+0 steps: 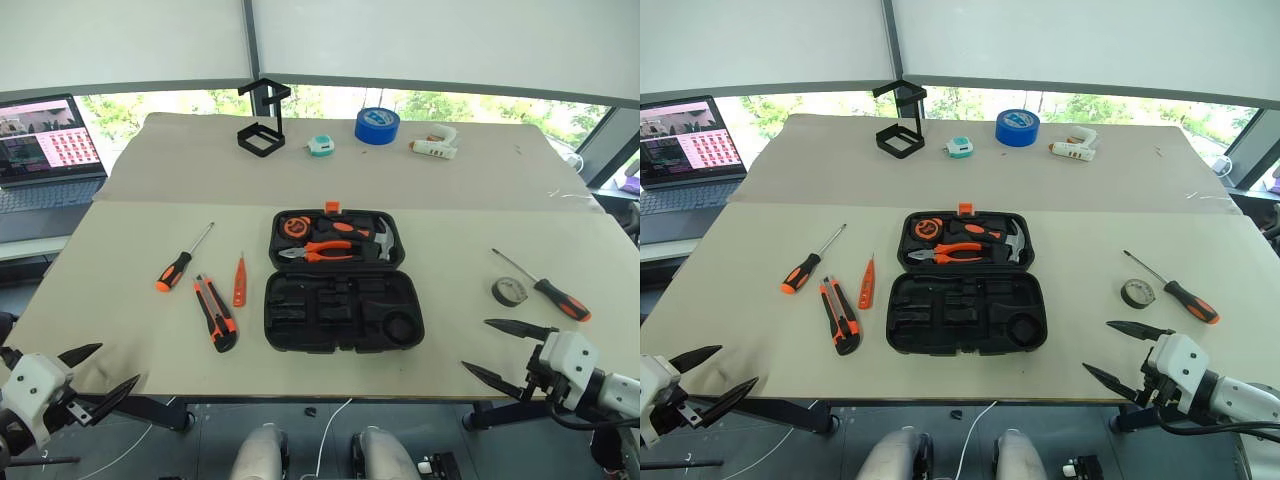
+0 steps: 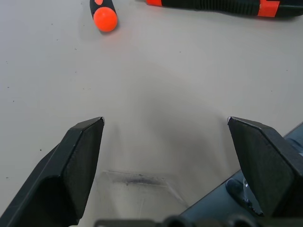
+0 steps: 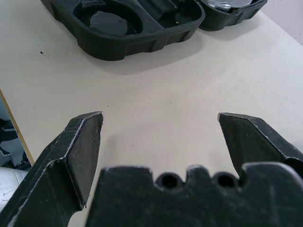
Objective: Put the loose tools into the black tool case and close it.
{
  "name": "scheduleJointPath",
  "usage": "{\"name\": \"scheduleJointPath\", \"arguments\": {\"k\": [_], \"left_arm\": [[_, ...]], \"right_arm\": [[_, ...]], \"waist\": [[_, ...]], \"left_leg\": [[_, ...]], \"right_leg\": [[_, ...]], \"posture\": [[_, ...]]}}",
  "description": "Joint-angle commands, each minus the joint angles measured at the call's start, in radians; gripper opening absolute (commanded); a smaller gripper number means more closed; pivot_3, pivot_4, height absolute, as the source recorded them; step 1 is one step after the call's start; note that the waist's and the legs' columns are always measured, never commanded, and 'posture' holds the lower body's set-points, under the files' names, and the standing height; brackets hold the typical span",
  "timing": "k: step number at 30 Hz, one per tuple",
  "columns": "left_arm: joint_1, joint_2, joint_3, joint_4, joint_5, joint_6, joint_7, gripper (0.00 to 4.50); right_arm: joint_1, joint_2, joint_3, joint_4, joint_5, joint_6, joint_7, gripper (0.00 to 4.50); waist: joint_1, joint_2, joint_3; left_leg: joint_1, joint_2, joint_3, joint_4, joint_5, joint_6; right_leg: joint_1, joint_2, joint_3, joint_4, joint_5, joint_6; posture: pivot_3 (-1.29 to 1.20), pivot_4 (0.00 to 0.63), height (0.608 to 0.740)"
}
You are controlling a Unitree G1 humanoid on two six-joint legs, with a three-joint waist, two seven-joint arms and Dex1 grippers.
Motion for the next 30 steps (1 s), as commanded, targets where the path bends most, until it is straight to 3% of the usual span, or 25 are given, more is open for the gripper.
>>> {"name": "scheduleJointPath", "arguments": {"k": [1,4,8,12,14,19,24,30], "left_arm": [[-0.030,-0.009,0.092,-0.023,-0.097,0.101,0.081,4.48],[-0.028,-0.046,0.199,-0.061,-0.211,0.291,0.210,4.48],[-0.004,-0.068,0.226,-0.115,-0.306,0.499,0.280,4.48],[-0.079,0.040,0.191,-0.157,-0.404,0.766,0.335,4.48],[-0.204,0.114,0.148,-0.143,-0.429,0.844,0.356,4.48],[-0.602,0.287,-0.138,-0.012,-0.364,1.022,0.366,4.48],[-0.908,0.273,-0.370,0.182,-0.237,1.061,0.381,4.48],[-1.062,0.246,-0.560,0.376,-0.082,1.010,0.330,4.48]], "right_arm": [[-0.075,0.043,-0.002,-0.022,0.051,-0.020,-0.024,4.50],[-0.205,0.107,0.032,-0.111,0.162,0.068,-0.068,4.50],[-0.277,0.131,0.048,-0.174,0.228,0.144,-0.069,4.50],[-0.317,0.144,0.064,-0.150,0.217,0.131,-0.048,4.50],[-0.328,0.148,0.074,-0.121,0.205,0.111,-0.024,4.50],[-0.351,0.162,0.087,-0.060,0.182,0.071,0.006,4.50],[-0.355,0.176,0.087,-0.027,0.165,0.039,0.012,4.50],[-0.298,0.196,0.071,-0.061,0.151,0.025,-0.016,4.50]], "waist": [[0.000,0.000,0.000],[-0.012,-0.002,0.000],[-0.022,0.001,0.000],[-0.001,-0.002,0.000],[0.010,-0.003,0.000],[0.023,-0.003,0.000],[-0.011,-0.001,0.000],[-0.024,-0.001,0.001]], "left_leg": [[0.000,0.000,0.000,0.000,0.000,0.000],[0.001,0.004,0.001,0.000,0.000,0.000],[0.003,0.005,0.002,0.000,-0.001,-0.001],[0.002,0.004,0.002,0.000,-0.002,-0.002],[0.002,0.004,0.001,0.000,-0.001,-0.003],[0.004,0.004,0.007,0.000,0.000,-0.004],[0.003,0.003,0.009,-0.001,-0.001,-0.004],[-0.002,0.005,0.010,-0.001,-0.001,-0.006]], "right_leg": [[0.000,0.000,0.000,0.000,0.000,0.000],[-0.001,0.002,0.000,0.000,0.001,0.000],[-0.001,0.001,-0.002,0.001,0.006,0.007],[-0.001,0.001,-0.004,0.001,0.005,0.007],[-0.001,0.001,-0.007,0.001,0.005,0.007],[0.002,0.000,-0.007,0.003,0.003,0.000],[-0.001,0.002,-0.003,0.002,0.007,0.008],[-0.005,0.007,-0.003,0.002,0.007,0.008]], "posture": [[0.00,0.150,0.740],[0.00,0.150,0.740],[0.00,0.150,0.740],[0.00,0.150,0.740],[0.00,0.150,0.740],[0.00,0.150,0.740],[0.00,0.150,0.740],[0.00,0.150,0.740]]}}
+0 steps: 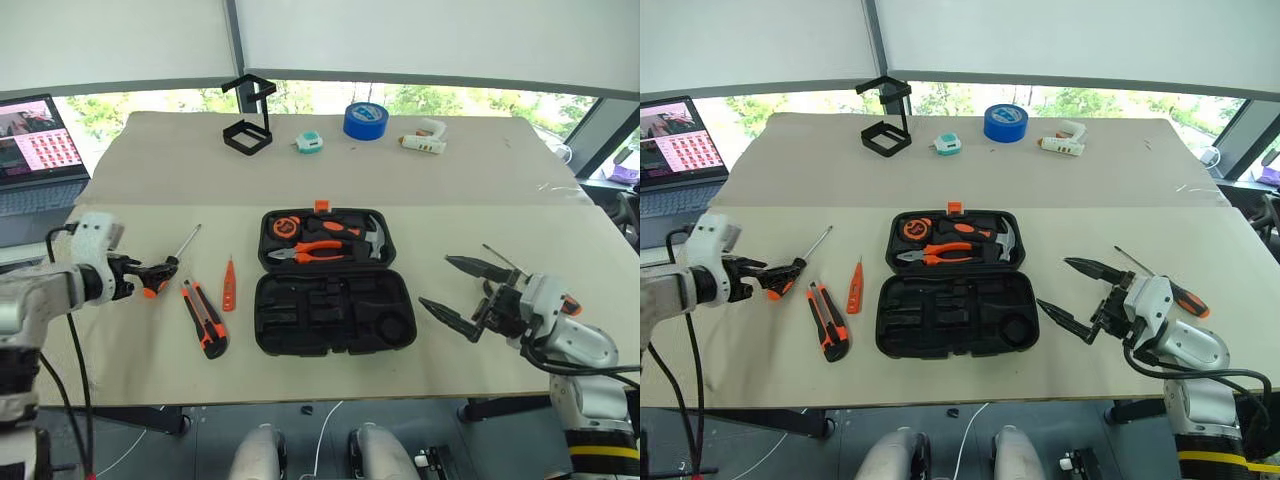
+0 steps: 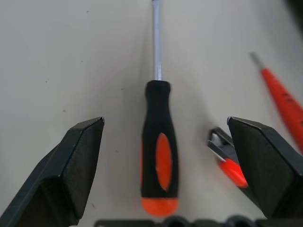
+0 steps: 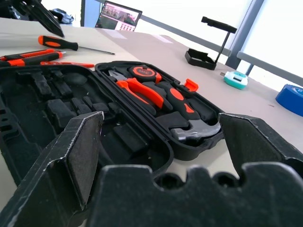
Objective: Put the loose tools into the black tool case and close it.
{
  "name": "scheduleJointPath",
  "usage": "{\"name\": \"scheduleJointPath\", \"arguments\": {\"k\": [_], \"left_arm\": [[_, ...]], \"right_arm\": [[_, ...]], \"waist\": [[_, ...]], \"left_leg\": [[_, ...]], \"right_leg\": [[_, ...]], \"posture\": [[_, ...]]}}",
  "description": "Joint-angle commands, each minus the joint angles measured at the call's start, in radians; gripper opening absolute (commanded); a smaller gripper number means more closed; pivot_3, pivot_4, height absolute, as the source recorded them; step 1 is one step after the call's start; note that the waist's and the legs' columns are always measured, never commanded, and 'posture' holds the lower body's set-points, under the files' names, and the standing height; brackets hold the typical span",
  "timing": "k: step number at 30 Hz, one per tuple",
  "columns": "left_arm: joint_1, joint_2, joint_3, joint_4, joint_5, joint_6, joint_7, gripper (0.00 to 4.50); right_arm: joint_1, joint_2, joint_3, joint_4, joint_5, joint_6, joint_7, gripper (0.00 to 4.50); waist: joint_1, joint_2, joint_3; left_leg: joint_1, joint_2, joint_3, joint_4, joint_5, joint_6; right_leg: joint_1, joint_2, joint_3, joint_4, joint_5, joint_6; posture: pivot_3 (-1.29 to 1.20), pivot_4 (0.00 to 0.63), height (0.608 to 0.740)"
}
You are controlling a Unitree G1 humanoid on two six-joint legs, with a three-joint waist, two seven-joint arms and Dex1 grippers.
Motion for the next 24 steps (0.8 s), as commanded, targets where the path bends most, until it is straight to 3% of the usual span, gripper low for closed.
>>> {"name": "scheduleJointPath", "arguments": {"k": [1,3,11,15,17,20,24], "left_arm": [[-0.042,-0.009,-0.042,0.078,0.076,-0.040,-0.031,4.23],[-0.057,-0.028,-0.036,0.109,0.087,-0.057,-0.039,3.73],[-0.095,-0.066,0.074,0.156,0.078,-0.205,-0.100,0.93],[-0.090,-0.035,0.075,0.035,0.074,-0.425,-0.302,0.87],[-0.096,-0.001,-0.017,-0.094,0.084,-0.470,-0.456,0.87],[-0.139,-0.017,-0.165,-0.273,0.091,-0.436,-0.568,0.87],[-0.219,-0.095,-0.361,-0.392,0.174,-0.343,-0.570,0.87]], "right_arm": [[0.030,0.007,-0.026,-0.053,-0.003,-0.029,-0.030,4.50],[0.047,0.010,-0.026,-0.066,-0.007,-0.029,-0.041,4.50],[0.076,-0.005,-0.036,-0.089,-0.010,-0.016,-0.060,4.50],[0.083,-0.039,-0.067,-0.093,-0.003,-0.006,-0.065,4.50],[0.081,-0.070,-0.097,-0.089,0.000,0.004,-0.069,4.50],[0.089,-0.120,-0.129,-0.083,0.007,0.022,-0.052,4.50],[0.101,-0.178,-0.152,-0.089,0.024,0.061,-0.026,4.50]], "waist": [[0.000,0.000,0.000],[0.002,0.000,0.000],[0.012,0.000,0.000],[0.018,-0.001,0.000],[0.022,-0.001,0.001],[0.031,0.000,0.000],[0.033,0.000,0.000]], "left_leg": [[0.000,0.000,0.001,0.000,0.000,0.000],[0.000,0.000,0.002,0.000,0.000,0.000],[0.001,-0.001,0.001,0.000,0.000,-0.001],[0.000,-0.001,0.001,0.000,0.000,-0.001],[0.000,-0.001,0.002,0.001,0.000,-0.001],[0.000,-0.002,0.004,0.001,0.000,-0.001],[0.001,-0.005,0.006,0.002,0.000,0.001]], "right_leg": [[0.000,0.000,0.000,0.000,0.000,0.000],[0.000,-0.001,0.000,0.000,0.000,0.000],[0.001,-0.002,0.000,0.002,0.000,0.000],[0.001,-0.002,-0.001,0.001,0.000,0.000],[0.001,-0.003,-0.001,0.001,0.000,0.000],[0.002,-0.004,-0.001,0.000,0.000,0.000],[0.004,-0.005,-0.001,0.000,0.000,0.001]], "posture": [[0.00,0.150,0.740],[0.00,0.150,0.740],[0.00,0.150,0.740],[0.00,0.150,0.740],[0.00,0.150,0.740],[0.00,0.150,0.740],[0.00,0.150,0.740]]}}
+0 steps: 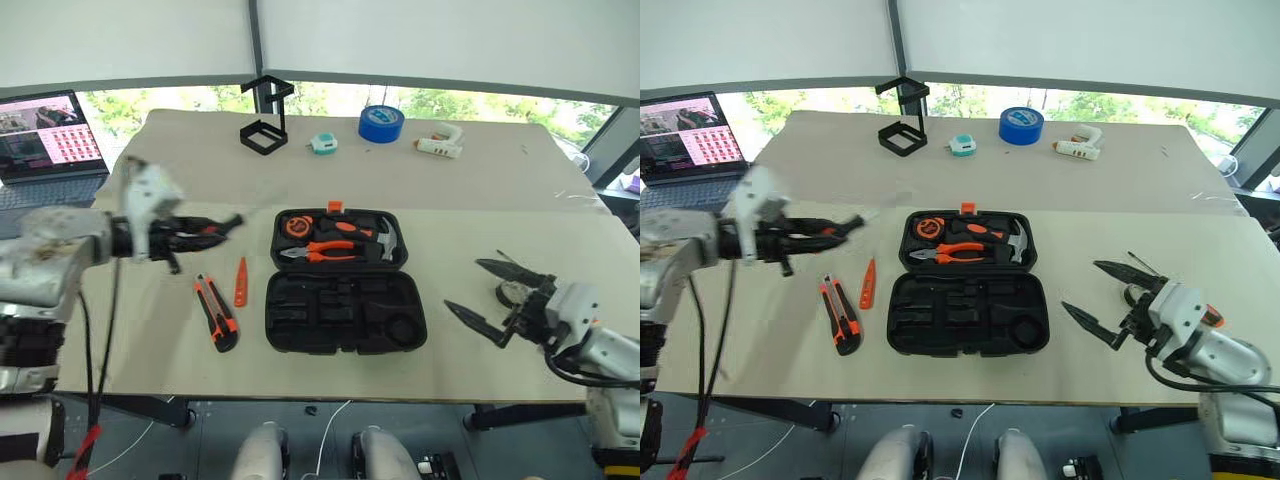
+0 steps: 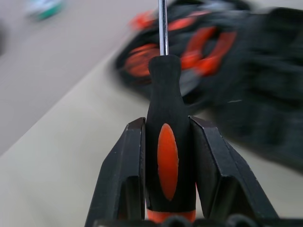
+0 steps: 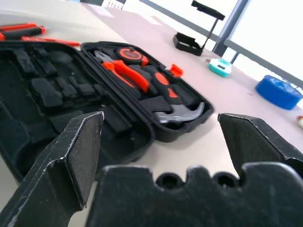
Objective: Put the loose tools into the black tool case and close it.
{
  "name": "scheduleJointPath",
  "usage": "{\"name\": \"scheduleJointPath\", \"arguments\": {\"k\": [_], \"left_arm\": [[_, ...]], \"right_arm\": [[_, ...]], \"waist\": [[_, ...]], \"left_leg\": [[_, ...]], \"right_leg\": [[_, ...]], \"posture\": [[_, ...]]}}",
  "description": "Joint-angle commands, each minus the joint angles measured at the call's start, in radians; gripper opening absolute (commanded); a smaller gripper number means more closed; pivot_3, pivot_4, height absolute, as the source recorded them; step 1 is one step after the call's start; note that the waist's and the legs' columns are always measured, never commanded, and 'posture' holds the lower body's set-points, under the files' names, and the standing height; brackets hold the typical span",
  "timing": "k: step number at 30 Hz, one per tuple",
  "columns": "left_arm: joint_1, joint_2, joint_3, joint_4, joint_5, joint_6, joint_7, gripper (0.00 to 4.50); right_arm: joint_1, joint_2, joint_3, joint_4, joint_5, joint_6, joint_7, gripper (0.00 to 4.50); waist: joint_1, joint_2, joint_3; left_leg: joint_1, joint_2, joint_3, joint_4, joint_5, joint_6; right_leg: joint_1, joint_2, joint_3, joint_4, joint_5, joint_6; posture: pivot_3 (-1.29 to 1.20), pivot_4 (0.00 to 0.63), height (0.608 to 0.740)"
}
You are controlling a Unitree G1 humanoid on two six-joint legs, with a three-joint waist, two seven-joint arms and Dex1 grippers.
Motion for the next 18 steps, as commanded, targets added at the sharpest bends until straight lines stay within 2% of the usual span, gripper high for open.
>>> {"name": "scheduleJointPath", "arguments": {"k": [1,3,9,15,18], "left_arm": [[-0.065,-0.064,-0.169,-0.090,0.076,0.083,-0.013,0.87],[-0.090,-0.100,-0.221,-0.089,0.104,0.107,-0.009,0.87],[-0.181,-0.155,-0.373,0.040,0.317,0.050,0.035,0.87],[-0.190,-0.229,-0.383,0.091,0.382,0.029,0.068,0.87],[-0.184,-0.235,-0.392,0.096,0.412,0.010,0.060,0.87]], "right_arm": [[0.009,-0.045,-0.053,-0.028,0.037,0.037,0.028,4.50],[0.016,-0.058,-0.054,-0.034,0.033,0.049,0.042,4.50],[0.017,-0.058,-0.050,-0.072,0.042,0.093,0.038,4.50],[0.033,-0.034,-0.038,-0.144,0.038,0.131,-0.004,4.50],[0.036,-0.031,-0.040,-0.156,0.035,0.140,-0.011,4.50]], "waist": [[-0.005,0.000,0.000],[-0.011,0.000,0.000],[-0.016,0.000,0.000],[-0.008,0.000,0.000],[-0.006,0.000,0.000]], "left_leg": [[0.000,0.000,0.000,0.000,0.000,0.000],[-0.001,0.001,-0.001,0.000,0.000,0.000],[-0.001,0.002,-0.004,0.000,0.000,0.000],[-0.003,0.003,-0.005,0.003,-0.001,0.001],[-0.004,0.003,-0.005,0.006,-0.001,0.002]], "right_leg": [[0.000,0.001,0.001,0.000,0.000,0.000],[0.000,0.002,0.001,0.000,0.000,0.000],[-0.001,0.007,0.003,0.000,0.000,0.000],[-0.001,0.007,0.003,0.000,0.000,0.001],[-0.001,0.007,0.003,0.000,0.000,0.001]], "posture": [[0.00,0.150,0.740],[0.00,0.150,0.740],[0.00,0.150,0.740],[0.00,0.150,0.740],[0.00,0.150,0.740]]}}
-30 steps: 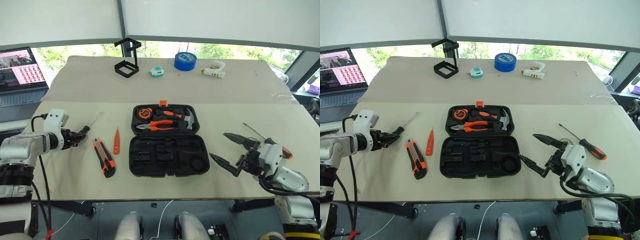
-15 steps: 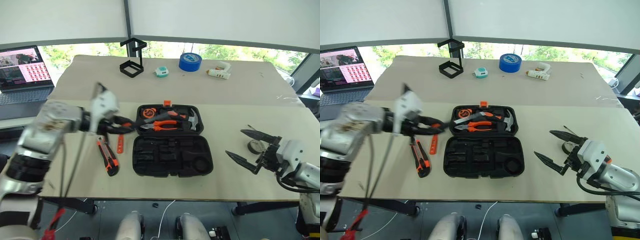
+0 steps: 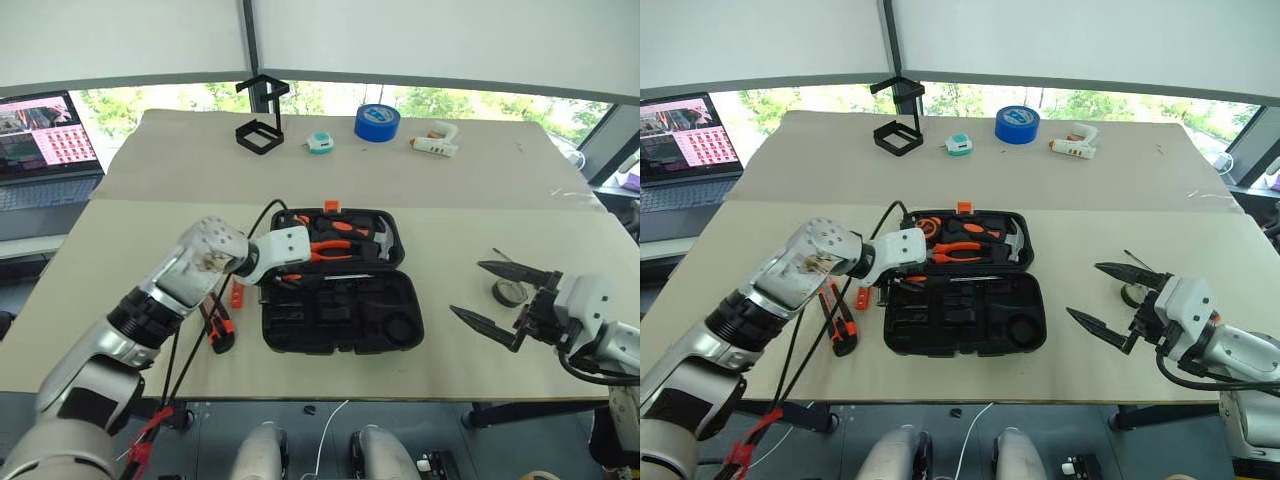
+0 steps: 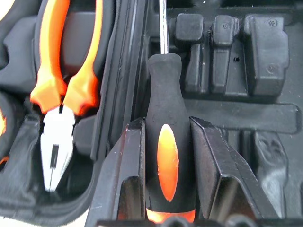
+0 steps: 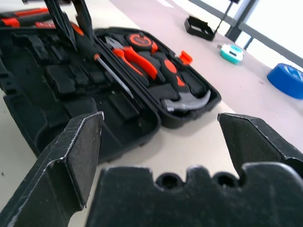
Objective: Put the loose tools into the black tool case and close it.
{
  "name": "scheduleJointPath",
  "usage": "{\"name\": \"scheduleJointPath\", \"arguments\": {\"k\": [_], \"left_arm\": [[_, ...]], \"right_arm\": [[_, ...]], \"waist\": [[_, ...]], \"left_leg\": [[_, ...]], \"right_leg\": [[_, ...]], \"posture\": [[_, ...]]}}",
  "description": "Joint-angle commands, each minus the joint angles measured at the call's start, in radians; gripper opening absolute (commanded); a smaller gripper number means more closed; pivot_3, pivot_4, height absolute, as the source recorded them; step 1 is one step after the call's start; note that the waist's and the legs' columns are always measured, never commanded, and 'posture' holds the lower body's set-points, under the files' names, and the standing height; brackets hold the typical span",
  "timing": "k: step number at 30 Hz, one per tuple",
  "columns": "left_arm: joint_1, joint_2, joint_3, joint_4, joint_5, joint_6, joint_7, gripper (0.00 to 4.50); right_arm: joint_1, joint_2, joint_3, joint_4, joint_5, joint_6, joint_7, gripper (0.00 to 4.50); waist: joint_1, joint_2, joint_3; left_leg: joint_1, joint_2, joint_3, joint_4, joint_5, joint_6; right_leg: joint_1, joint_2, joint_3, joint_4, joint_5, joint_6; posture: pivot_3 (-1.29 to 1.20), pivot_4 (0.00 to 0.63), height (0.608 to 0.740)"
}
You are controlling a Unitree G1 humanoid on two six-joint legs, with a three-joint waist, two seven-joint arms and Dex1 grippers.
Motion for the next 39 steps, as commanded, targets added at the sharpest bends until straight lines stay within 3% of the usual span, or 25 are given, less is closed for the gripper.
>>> {"name": "scheduleJointPath", "arguments": {"k": [1,13,15,20,24,27,34,39], "left_arm": [[-0.008,0.005,-0.010,0.006,0.059,-0.043,-0.003,0.87],[0.012,-0.006,0.005,0.004,0.097,-0.035,-0.024,0.87],[0.011,-0.015,0.036,-0.006,0.063,-0.034,-0.034,1.87],[0.013,-0.069,0.162,-0.048,-0.054,-0.034,-0.028,3.46],[0.032,-0.075,0.236,-0.016,-0.073,-0.086,0.012,3.46],[0.071,-0.098,0.269,0.034,-0.076,-0.123,0.056,2.78],[0.173,-0.176,0.253,0.030,-0.085,-0.116,0.090,0.05],[0.205,-0.200,0.225,0.026,-0.062,-0.115,0.118,0.05]], "right_arm": [[0.002,0.005,-0.020,-0.044,0.015,0.016,-0.024,4.50],[-0.008,0.016,-0.005,-0.087,0.013,0.058,-0.058,4.50],[-0.011,0.019,-0.002,-0.091,0.013,0.065,-0.060,4.50],[-0.008,0.022,-0.002,-0.093,0.015,0.070,-0.061,4.50],[-0.005,0.032,-0.010,-0.081,0.023,0.072,-0.069,4.50],[-0.011,0.049,-0.020,-0.063,0.028,0.072,-0.083,4.50],[-0.008,0.062,-0.024,-0.040,0.022,0.055,-0.081,4.50],[-0.004,0.066,-0.029,-0.027,0.020,0.042,-0.077,4.50]], "waist": [[-0.001,0.000,0.000],[-0.003,0.000,0.000],[-0.003,0.000,0.000],[-0.001,0.000,0.000],[-0.003,0.000,0.000],[-0.003,0.000,0.000],[0.001,0.000,0.000],[0.000,0.001,0.000]], "left_leg": [[0.000,0.000,0.000,0.001,0.000,0.000],[0.000,0.001,-0.002,0.001,0.000,0.000],[0.000,0.001,-0.002,0.001,0.000,0.000],[-0.002,0.001,-0.002,0.003,0.000,0.000],[-0.003,0.002,-0.004,0.005,-0.001,0.002],[-0.002,0.002,-0.004,0.006,-0.001,0.002],[-0.004,0.002,-0.003,0.008,-0.001,0.002],[-0.004,0.002,-0.003,0.009,-0.001,0.002]], "right_leg": [[0.000,0.000,0.000,0.000,0.000,0.000],[0.000,0.001,0.000,0.001,0.000,0.000],[0.000,0.001,0.001,0.001,0.000,0.000],[0.000,0.001,0.000,0.001,0.000,0.000],[0.000,0.002,0.001,0.001,0.000,0.000],[0.000,0.003,0.001,0.001,0.000,0.000],[0.000,0.003,0.002,0.002,0.000,0.000],[0.000,0.003,0.002,0.002,0.001,0.001]], "posture": [[0.00,0.150,0.740],[0.00,0.150,0.740],[0.00,0.150,0.740],[0.00,0.150,0.740],[0.00,0.150,0.740],[0.00,0.150,0.740],[0.00,0.150,0.740],[0.00,0.150,0.740]]}}
